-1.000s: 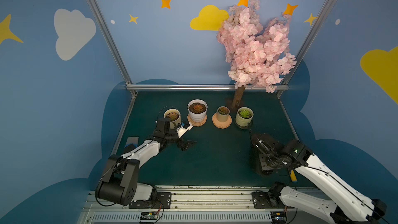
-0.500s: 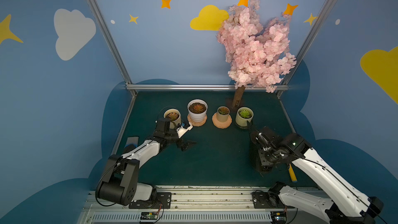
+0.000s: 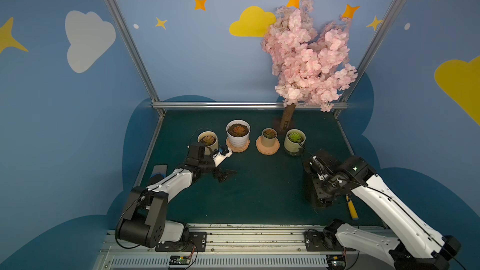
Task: Water the succulent around the soil edge
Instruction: Water the soil of the potted plant with water.
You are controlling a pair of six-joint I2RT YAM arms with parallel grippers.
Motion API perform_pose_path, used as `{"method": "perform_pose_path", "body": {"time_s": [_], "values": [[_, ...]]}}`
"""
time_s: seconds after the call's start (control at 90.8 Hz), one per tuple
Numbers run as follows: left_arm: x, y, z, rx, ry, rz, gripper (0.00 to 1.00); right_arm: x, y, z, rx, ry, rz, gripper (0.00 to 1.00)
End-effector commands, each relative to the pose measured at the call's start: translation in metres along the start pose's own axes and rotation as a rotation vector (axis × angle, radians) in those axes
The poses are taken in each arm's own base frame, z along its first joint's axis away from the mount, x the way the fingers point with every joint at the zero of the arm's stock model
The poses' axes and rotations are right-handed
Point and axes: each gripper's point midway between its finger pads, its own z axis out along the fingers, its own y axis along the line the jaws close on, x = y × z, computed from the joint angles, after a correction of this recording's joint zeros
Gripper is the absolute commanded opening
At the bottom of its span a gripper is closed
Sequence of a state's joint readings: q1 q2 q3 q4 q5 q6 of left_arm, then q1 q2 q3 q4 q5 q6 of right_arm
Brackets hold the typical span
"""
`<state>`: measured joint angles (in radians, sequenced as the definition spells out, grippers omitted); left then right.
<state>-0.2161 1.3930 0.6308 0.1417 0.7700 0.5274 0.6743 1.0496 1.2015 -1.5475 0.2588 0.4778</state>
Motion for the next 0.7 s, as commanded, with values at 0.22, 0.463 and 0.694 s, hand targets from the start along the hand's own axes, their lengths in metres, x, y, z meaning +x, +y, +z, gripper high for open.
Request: {"method": "perform_pose_path", "body": {"time_s": [0.22,0.463,0.694], "values": [[-0.0034,-0.0019,-0.0021,0.008,-0.005,0.007,1.0,0.0,-0.0077,-0.0153,0.017,0.016,-0.03,0.0],[-0.003,0.0005,-0.0011,0.004,0.002,-0.004,1.0,-0.0034,-0.0066,-0.0183,0.015,0.025,-0.038,0.0],[-0.003,-0.0011,-0.002,0.007,0.001,0.001,1.0,-0.0037,-0.0059,-0.019,0.021,0.055,-0.049,0.0]]}}
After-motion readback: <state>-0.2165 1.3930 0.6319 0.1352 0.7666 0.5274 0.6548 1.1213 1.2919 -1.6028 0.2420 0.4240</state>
